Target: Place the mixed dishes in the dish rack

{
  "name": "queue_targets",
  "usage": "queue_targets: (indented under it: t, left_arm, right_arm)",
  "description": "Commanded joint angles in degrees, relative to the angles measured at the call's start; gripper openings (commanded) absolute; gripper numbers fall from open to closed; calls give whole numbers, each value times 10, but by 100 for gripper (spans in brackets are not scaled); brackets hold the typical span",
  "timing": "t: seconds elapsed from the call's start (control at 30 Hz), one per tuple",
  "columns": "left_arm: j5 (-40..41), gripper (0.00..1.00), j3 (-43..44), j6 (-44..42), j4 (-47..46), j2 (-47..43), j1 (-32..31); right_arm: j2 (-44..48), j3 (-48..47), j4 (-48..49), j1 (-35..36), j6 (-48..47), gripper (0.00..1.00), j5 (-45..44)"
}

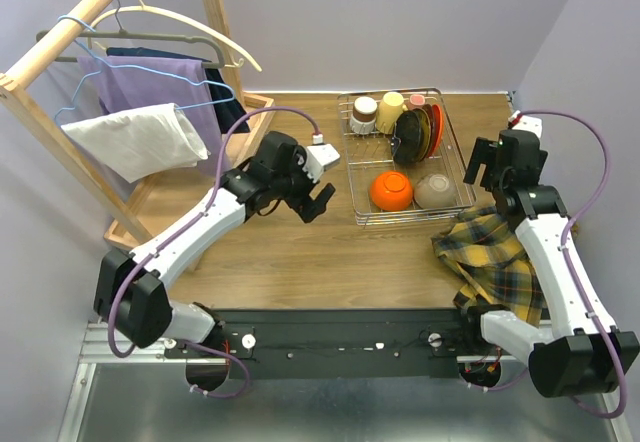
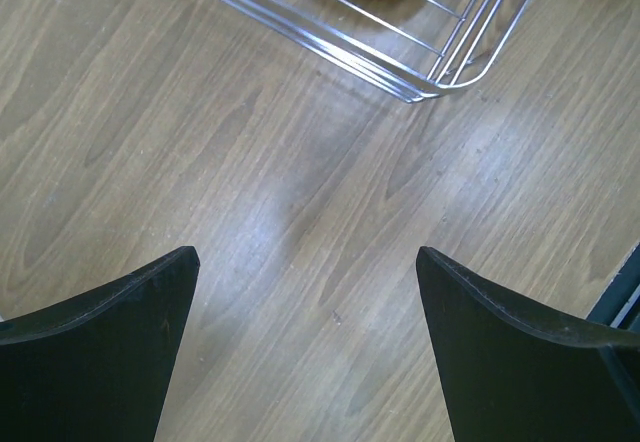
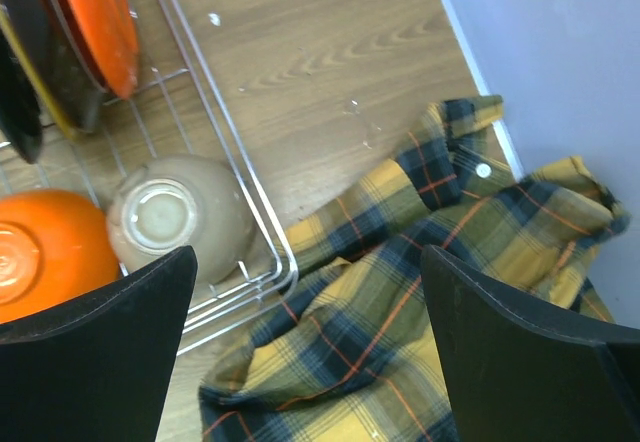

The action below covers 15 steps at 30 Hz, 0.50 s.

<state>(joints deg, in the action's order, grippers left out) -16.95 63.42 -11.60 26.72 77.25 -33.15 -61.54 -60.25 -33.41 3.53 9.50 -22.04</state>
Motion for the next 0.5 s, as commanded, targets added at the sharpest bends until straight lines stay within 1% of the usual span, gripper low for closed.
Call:
queue_targets:
  t: [0.0,0.13,0.23,0.47]
  left_arm:
    - [20,99,61,-33,21,27,-24]
    - [34,99,121,-52,39,55,-46]
    - [49,99,148,-62,44,76,-63]
    - [71,99,180,-76,47,110,-104]
  right_arm:
    - [31,21,-4,-2,-11,100,-45]
    - [44,44,19,-3,-17,100,-49]
    - [51,55,37,-3,-19,100,-50]
    - [70,74,54,-7,-29,100,-59]
